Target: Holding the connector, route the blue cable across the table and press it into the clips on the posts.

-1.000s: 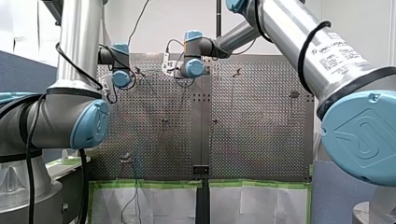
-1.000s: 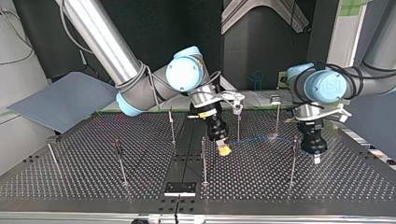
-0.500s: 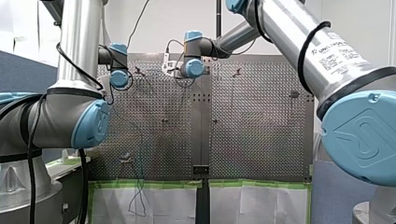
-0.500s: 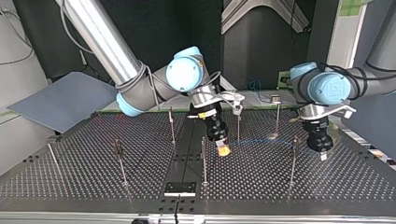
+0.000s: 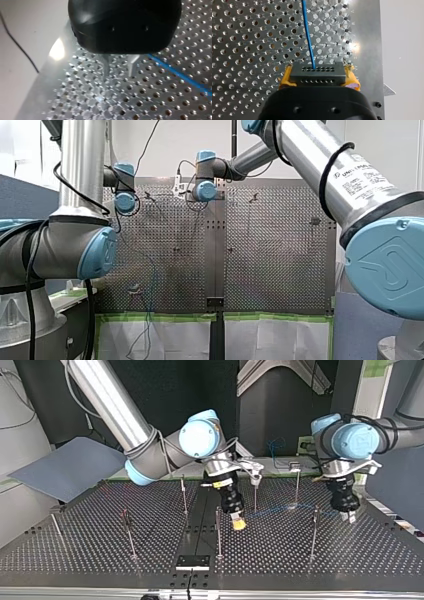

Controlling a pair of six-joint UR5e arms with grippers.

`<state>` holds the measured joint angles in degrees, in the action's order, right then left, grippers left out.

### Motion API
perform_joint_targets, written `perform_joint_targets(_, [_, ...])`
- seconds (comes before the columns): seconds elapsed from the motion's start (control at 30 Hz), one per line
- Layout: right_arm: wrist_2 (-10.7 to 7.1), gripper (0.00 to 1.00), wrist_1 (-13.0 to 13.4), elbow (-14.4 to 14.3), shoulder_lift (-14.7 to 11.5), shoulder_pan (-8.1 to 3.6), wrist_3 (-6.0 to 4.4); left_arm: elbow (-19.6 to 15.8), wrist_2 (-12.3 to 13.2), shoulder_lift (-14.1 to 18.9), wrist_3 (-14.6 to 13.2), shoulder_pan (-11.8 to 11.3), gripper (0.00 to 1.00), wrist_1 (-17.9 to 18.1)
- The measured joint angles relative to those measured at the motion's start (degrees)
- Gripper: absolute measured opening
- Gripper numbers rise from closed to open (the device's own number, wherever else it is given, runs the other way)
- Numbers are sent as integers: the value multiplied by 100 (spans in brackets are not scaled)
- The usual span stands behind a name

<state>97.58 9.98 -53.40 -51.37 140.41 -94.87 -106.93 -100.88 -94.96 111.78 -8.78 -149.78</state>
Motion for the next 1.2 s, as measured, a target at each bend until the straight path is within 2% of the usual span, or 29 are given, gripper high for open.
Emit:
perform_joint_targets(0.03, [4, 0, -2, 3, 1, 6, 1, -57, -26, 57, 57, 6, 93, 55])
perform_joint_targets(0.07, [7, 0, -4, 5, 1, 10, 1, -99, -33, 100, 100, 15, 100, 81])
perform_joint_targets(0.17, [20, 0, -14, 7, 2, 23, 1, -234, 12, 236, 198, 45, 100, 66])
perform_joint_targets(0.37, [31, 0, -25, 7, 5, 55, 1, -480, 232, 515, 152, 94, 100, -170])
perform_joint_targets(0.63, [62, 0, -53, 5, 13, 58, 1, -688, 622, 911, 200, 162, 100, -561])
perform_joint_targets(0.87, [102, 0, -91, 6, 21, 29, 1, -731, 1006, 1294, 196, 222, 100, -943])
perform_joint_targets(1.1, [109, 0, -131, 4, 27, 43, 1, -730, 1278, 1674, -66, 309, 100, -1338])
perform_joint_targets(1.2, [111, 0, -134, 6, 27, 50, 1, -729, 1371, 1722, -197, 356, 100, -1475])
